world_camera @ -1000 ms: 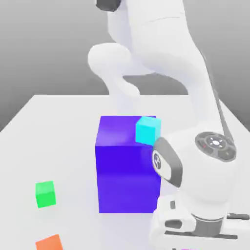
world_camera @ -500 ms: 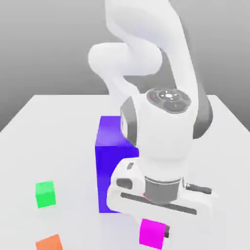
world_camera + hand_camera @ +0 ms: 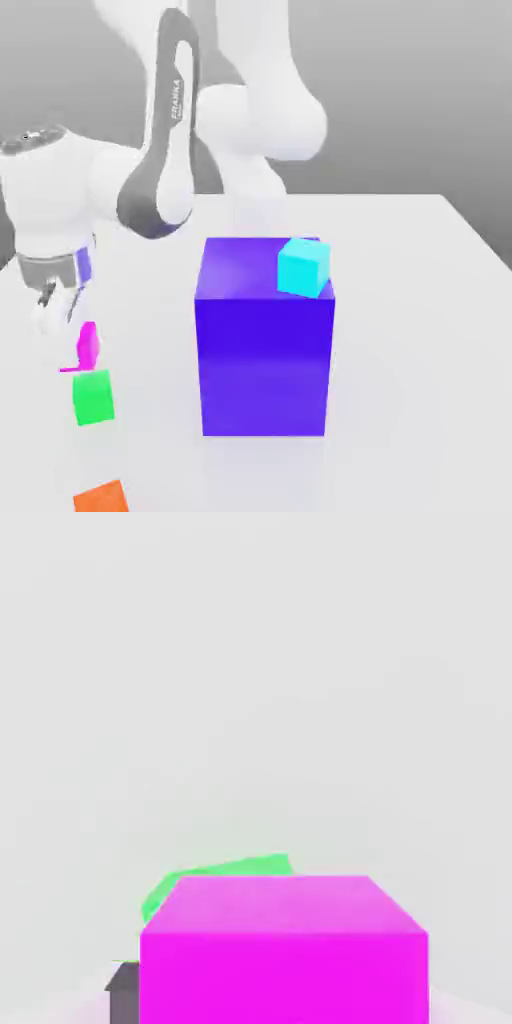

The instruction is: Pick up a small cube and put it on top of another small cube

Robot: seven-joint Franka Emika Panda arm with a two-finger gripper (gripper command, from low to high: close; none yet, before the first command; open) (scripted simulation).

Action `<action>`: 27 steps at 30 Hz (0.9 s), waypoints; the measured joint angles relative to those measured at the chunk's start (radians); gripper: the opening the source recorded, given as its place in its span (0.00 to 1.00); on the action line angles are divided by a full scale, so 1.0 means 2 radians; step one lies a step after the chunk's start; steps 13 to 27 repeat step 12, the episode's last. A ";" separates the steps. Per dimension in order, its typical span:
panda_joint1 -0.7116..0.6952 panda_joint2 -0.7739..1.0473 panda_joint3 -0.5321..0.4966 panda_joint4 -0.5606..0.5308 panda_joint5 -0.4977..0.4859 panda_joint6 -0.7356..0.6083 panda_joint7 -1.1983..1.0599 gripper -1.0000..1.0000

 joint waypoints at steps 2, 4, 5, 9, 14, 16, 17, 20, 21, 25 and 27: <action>0.000 0.000 0.000 0.000 0.000 0.000 0.000 1.00; 0.000 0.000 0.000 0.000 0.000 0.000 0.000 1.00; 0.000 0.000 0.000 0.000 0.000 0.000 0.000 1.00; 0.001 -0.030 0.000 -0.002 -0.001 -0.029 0.001 1.00; 0.002 -0.081 0.000 -0.004 -0.001 -0.078 0.001 1.00; 0.002 -0.081 0.000 -0.004 -0.001 -0.078 0.001 1.00; 0.002 -0.081 0.000 -0.004 -0.001 -0.078 0.001 1.00; 0.002 -0.081 0.000 -0.004 -0.001 -0.078 0.001 1.00; 0.002 -0.081 0.000 -0.004 -0.001 -0.078 0.001 1.00; 0.002 -0.081 0.000 -0.004 -0.001 -0.078 0.001 1.00; 0.002 -0.081 0.000 -0.004 -0.001 -0.078 0.001 1.00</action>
